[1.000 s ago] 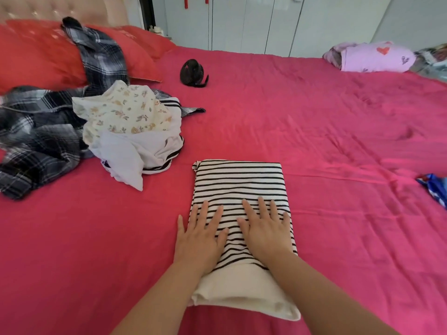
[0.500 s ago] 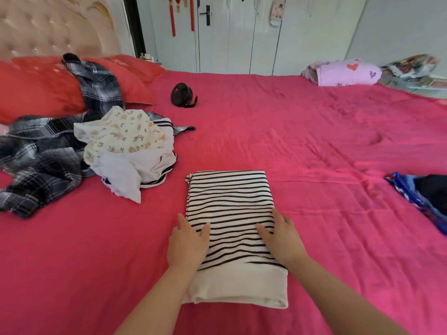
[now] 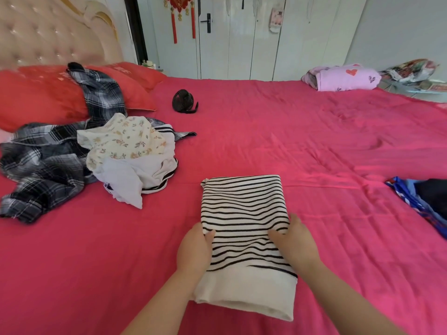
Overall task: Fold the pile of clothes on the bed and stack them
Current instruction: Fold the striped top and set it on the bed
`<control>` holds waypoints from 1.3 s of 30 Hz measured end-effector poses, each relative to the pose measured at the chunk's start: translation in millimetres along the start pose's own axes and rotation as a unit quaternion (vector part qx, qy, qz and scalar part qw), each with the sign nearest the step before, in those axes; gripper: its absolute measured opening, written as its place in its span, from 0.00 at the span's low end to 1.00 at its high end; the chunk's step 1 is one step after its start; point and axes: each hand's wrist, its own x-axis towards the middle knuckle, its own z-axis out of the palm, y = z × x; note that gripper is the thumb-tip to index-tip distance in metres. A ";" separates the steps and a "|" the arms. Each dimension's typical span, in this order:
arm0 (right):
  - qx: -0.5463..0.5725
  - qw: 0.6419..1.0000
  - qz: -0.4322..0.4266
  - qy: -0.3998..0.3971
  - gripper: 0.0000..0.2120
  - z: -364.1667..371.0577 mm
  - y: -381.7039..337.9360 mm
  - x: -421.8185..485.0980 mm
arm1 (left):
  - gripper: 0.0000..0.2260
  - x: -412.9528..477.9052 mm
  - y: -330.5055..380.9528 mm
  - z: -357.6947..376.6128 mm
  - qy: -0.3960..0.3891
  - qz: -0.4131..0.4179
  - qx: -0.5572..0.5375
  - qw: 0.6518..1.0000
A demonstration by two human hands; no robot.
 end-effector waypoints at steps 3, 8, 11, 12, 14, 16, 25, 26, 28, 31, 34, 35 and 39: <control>-0.037 0.996 0.021 -0.079 0.24 -8.7 18.7 -9.8 | 0.10 3.8 1.8 1.8 -0.036 -0.008 0.003 0.999; -0.107 0.989 -0.020 -0.102 0.23 -37.5 35.7 15.8 | 0.19 -9.0 -9.1 -5.8 -0.061 -0.054 -0.001 0.997; -0.118 0.989 -0.074 -0.040 0.20 -47.4 24.5 47.9 | 0.23 -23.0 -16.9 -15.2 -0.095 -0.082 0.024 0.992; -0.121 0.988 -0.093 -0.034 0.22 -47.6 21.0 60.8 | 0.22 -26.4 -19.3 -17.1 -0.109 -0.085 0.035 0.990; -0.144 0.982 -0.119 -0.037 0.25 -46.5 15.3 86.1 | 0.18 -29.9 -22.0 -18.9 -0.130 -0.072 0.049 0.988; -0.183 0.974 -0.123 -0.054 0.27 -44.5 7.6 108.0 | 0.14 -26.7 -22.3 -18.9 -0.130 -0.054 0.034 0.989; -0.225 0.956 -0.001 -0.189 0.22 -28.0 0.5 144.2 | 0.15 40.2 -17.4 -56.5 -0.135 0.020 0.089 0.987; -0.166 0.965 0.029 -0.203 0.17 -33.5 3.1 143.7 | 0.17 48.3 -18.8 -62.4 -0.132 0.025 0.080 0.988; -0.047 0.969 0.093 -0.222 0.08 -50.5 5.9 134.0 | 0.18 62.0 -19.0 -69.9 -0.112 0.021 0.025 0.993; -0.025 0.957 0.140 -0.252 0.08 -74.5 20.0 116.2 | 0.20 71.6 -13.2 -65.4 -0.033 -0.005 -0.038 0.999; -0.106 0.933 0.163 -0.302 0.14 -83.5 35.0 96.9 | 0.28 56.8 -14.3 -45.6 0.021 -0.088 -0.075 0.993; -0.134 0.931 0.149 -0.306 0.16 -83.9 38.3 94.2 | 0.31 46.3 -16.3 -38.1 0.030 -0.118 -0.063 0.991; -0.124 0.953 0.061 -0.271 0.24 -75.0 28.9 93.5 | 0.36 2.8 -15.7 -22.5 0.064 -0.172 -0.067 0.981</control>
